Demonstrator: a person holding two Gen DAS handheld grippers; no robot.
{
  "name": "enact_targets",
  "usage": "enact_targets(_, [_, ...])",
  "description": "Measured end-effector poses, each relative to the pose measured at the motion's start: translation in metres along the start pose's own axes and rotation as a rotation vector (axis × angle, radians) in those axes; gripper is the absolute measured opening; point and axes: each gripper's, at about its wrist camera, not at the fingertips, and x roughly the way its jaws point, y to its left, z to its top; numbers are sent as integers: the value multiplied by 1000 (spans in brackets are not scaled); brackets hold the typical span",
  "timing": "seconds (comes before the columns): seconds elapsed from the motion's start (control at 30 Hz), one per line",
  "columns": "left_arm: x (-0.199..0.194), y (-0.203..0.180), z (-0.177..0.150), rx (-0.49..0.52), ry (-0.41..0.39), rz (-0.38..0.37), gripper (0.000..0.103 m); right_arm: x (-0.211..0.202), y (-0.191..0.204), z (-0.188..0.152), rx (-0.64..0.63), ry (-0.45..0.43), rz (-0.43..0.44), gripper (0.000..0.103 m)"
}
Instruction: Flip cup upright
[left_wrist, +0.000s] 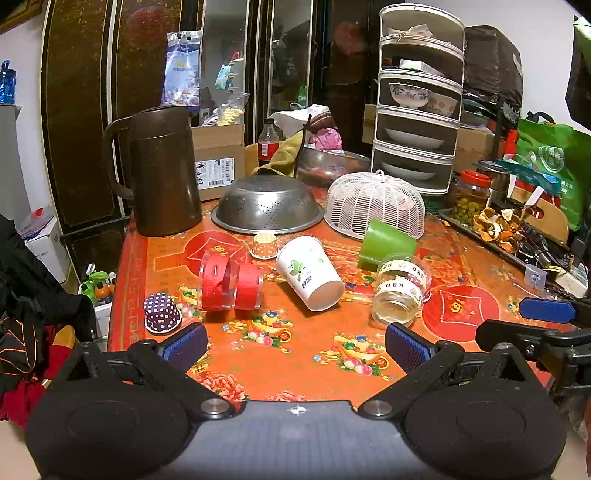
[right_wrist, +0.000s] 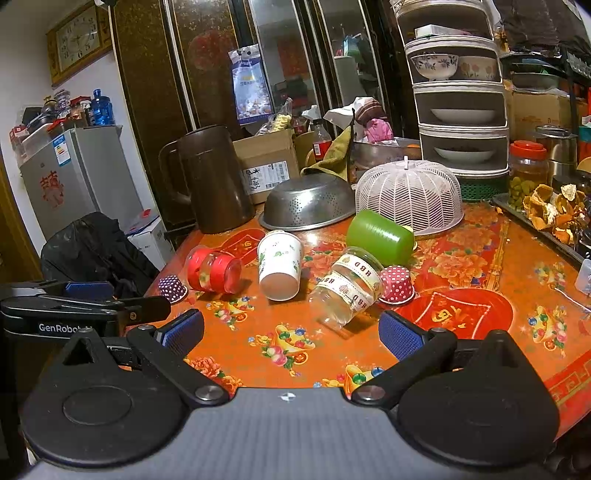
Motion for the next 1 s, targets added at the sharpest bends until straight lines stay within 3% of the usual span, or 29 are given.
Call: enact_targets(1.0, [-1, -5, 1, 8, -3, -4, 103, -1, -1, -1, -2, 4, 6, 102])
